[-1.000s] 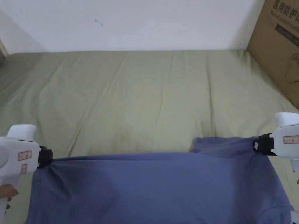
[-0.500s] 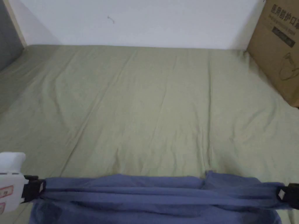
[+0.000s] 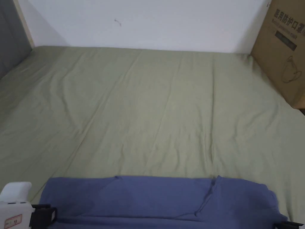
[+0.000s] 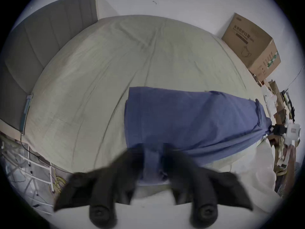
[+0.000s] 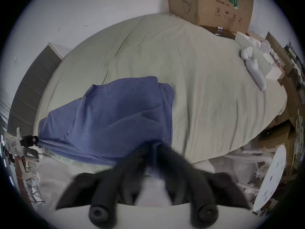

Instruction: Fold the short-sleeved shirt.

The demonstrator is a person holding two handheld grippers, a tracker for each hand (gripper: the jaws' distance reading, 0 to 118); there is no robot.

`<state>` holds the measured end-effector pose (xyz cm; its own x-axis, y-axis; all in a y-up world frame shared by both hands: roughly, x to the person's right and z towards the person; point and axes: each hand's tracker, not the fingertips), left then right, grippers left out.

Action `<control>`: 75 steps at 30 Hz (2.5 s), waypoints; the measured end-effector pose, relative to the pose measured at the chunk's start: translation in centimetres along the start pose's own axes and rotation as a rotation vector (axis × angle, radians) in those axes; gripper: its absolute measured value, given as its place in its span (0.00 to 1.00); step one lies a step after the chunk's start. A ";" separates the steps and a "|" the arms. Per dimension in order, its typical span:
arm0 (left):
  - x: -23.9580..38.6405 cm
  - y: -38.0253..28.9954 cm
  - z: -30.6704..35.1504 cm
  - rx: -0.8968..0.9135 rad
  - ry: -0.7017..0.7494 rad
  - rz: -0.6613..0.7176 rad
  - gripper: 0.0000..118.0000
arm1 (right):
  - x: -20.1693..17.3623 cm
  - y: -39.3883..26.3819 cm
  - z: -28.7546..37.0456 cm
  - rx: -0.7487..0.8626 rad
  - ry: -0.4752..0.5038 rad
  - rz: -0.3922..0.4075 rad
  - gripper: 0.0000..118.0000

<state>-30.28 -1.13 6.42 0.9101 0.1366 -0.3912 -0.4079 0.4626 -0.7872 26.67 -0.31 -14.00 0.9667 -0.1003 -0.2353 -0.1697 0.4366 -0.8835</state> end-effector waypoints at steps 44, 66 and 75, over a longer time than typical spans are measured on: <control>-10.5 -3.6 -6.4 0.064 -0.480 0.677 0.04 | -19.7 4.3 -4.2 -0.005 0.135 0.383 0.00; -13.1 -1.8 -0.6 0.104 -0.349 0.613 0.04 | -14.5 4.2 -4.3 -0.021 0.103 0.245 0.00; 2.4 5.9 7.5 0.252 -0.425 0.147 0.04 | -12.0 4.1 -4.0 -0.012 0.107 0.186 0.00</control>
<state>-29.92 8.51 4.41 0.8155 0.5354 -0.2197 -0.5508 0.6016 -0.5786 13.64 -0.89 -16.40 0.8928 -0.1133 -0.4359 -0.3465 0.4457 -0.8254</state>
